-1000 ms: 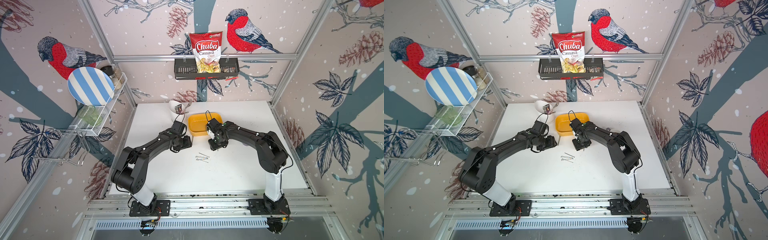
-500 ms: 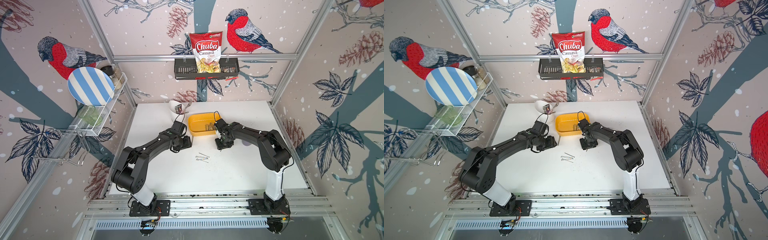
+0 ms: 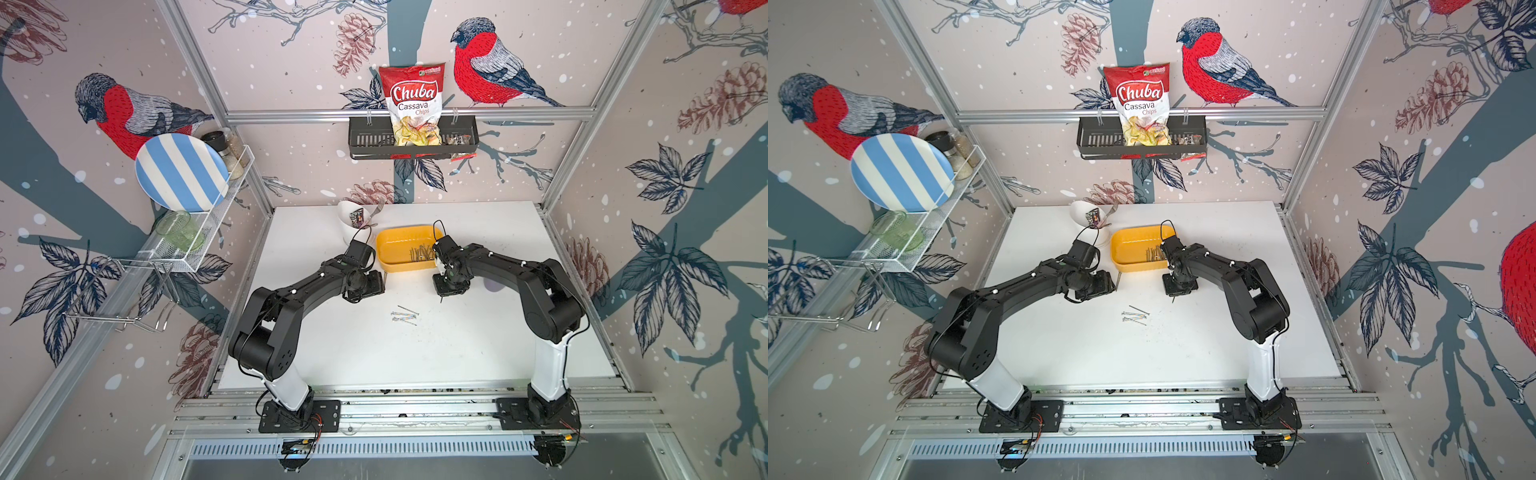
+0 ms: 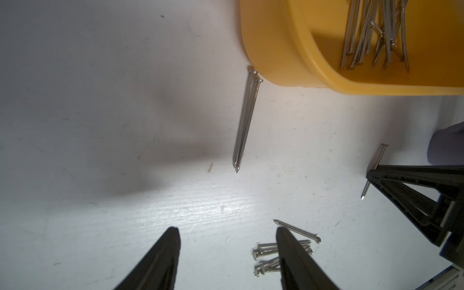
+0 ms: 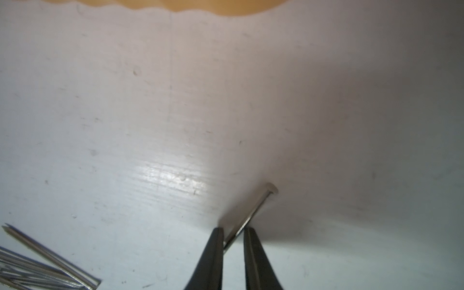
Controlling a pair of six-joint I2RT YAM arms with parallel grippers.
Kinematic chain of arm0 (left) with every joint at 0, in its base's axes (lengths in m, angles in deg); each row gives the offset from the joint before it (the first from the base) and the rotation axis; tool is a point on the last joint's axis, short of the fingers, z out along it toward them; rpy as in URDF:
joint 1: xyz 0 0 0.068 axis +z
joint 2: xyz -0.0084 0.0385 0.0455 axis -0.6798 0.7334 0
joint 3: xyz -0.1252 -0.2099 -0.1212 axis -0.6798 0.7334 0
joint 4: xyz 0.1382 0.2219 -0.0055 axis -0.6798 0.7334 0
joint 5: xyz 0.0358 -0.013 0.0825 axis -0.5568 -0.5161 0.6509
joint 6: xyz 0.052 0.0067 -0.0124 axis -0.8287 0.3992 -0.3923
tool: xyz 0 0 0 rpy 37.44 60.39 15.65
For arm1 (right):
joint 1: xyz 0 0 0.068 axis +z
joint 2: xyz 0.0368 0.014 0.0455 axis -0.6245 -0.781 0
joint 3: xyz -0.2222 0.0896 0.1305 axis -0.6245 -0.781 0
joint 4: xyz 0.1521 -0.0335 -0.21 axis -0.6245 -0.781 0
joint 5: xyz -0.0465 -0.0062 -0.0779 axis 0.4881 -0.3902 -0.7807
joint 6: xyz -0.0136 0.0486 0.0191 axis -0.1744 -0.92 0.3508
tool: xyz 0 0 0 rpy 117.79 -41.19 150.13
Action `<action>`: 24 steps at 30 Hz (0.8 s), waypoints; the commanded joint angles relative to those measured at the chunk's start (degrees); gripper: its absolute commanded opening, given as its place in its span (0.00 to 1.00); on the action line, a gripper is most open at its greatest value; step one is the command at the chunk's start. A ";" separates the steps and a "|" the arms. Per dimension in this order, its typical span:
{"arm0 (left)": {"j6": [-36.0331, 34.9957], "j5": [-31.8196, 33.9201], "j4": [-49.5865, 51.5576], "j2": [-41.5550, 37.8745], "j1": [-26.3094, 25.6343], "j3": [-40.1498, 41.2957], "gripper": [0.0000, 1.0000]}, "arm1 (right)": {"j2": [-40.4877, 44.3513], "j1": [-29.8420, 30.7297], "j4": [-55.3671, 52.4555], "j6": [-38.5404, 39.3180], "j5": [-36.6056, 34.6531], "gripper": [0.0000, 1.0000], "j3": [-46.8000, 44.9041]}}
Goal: Put the nails on the desktop into the storage box
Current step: Pick up the nail from the center of the board.
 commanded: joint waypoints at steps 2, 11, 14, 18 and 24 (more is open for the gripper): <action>-1.11 -0.13 0.62 0.13 -0.10 -0.19 0.64 | -2.94 0.32 -1.17 -0.42 -0.70 0.10 -0.09; -2.13 0.67 1.30 0.18 0.18 -0.40 0.64 | -4.20 1.81 -3.16 1.20 -0.81 0.00 5.05; -2.36 0.59 1.38 0.17 0.43 -0.33 0.64 | -3.67 2.45 -5.34 1.26 -0.85 0.00 8.24; -2.71 0.58 1.17 0.08 0.67 0.00 0.64 | -2.47 3.04 -8.31 0.73 -0.68 0.00 12.40; -2.70 0.15 0.44 0.36 0.82 0.20 0.64 | -0.71 4.05 -12.13 -0.37 0.53 0.00 17.50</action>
